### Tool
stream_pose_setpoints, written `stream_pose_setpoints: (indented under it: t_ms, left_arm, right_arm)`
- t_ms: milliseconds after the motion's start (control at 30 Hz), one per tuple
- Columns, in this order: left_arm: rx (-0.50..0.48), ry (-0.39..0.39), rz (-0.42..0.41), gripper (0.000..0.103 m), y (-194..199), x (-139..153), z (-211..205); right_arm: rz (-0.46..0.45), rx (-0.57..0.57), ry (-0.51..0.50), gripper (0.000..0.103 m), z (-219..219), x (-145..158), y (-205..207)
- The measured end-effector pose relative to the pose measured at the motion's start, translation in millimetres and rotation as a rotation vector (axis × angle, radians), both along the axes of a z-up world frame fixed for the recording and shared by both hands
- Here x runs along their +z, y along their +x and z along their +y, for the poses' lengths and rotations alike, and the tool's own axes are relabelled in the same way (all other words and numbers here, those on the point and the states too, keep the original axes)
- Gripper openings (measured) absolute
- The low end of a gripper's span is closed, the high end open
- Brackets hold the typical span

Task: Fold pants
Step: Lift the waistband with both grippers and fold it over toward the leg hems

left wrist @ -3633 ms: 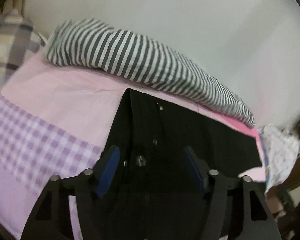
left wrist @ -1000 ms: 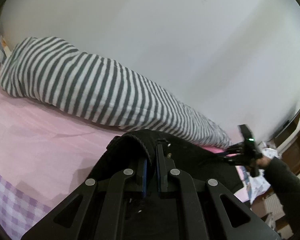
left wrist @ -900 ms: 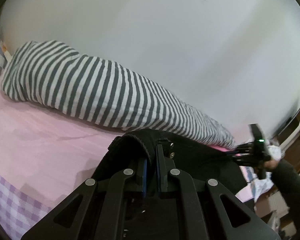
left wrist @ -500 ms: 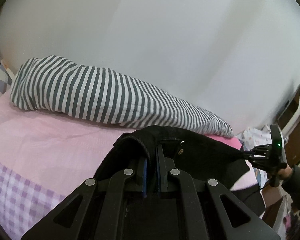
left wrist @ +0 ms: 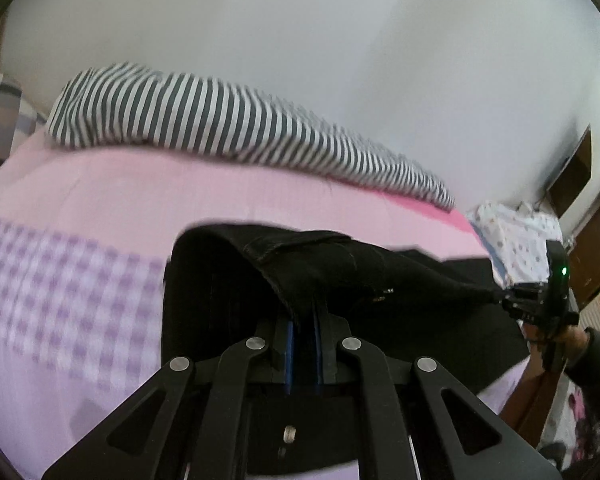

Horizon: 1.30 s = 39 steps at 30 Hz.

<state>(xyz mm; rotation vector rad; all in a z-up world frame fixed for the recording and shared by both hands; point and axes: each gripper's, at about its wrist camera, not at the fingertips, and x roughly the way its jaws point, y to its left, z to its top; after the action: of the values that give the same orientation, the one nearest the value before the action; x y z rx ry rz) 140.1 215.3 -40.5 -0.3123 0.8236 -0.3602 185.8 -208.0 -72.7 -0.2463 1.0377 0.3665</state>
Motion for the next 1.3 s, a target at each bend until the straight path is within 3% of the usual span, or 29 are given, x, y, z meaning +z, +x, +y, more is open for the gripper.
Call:
stream_pose_setpoints:
  t_ms: [233,433,600,700,800,833,867,1000,1200,1300]
  left_arm:
    - [-0.015,0.069,0.112,0.009,-29,-42,-8]
    - [-0.046,0.214,0.163,0.011,-37,-63,-28]
    - [-0.03,0.253,0.22,0.024,-36,-66,-30]
    - [-0.009,0.262,0.255,0.025,-41,-64,-30]
    - [0.016,0.267,0.274,0.029,-49,-58,-29]
    - [0.037,0.26,0.288,0.036,-52,-55,-25]
    - [0.055,0.249,0.3,0.041,-55,-53,-20]
    - [0.128,0.157,0.329,0.044,-73,-46,-2]
    - [0.208,-0.131,0.319,0.045,-95,-34,15]
    - [0.221,-0.262,0.355,0.045,-91,-39,11]
  right_arm:
    - [0.06,-0.021,0.018,0.007,-5,-28,-22]
    - [0.093,-0.032,0.001,0.007,-6,-47,-27]
    - [0.085,-0.073,0.015,0.01,-6,-50,-28]
    - [0.075,-0.096,0.013,0.019,-7,-48,-30]
    - [0.046,-0.114,0.006,0.038,-9,-42,-38]
    - [0.042,-0.119,0.011,0.044,-10,-40,-40]
    - [0.039,-0.124,0.03,0.044,-13,-36,-45]
    - [0.025,-0.16,0.109,0.047,-25,-26,-63]
    - [0.052,-0.249,0.291,0.047,-42,-24,-85]
    - [0.068,-0.294,0.383,0.047,-49,-26,-92]
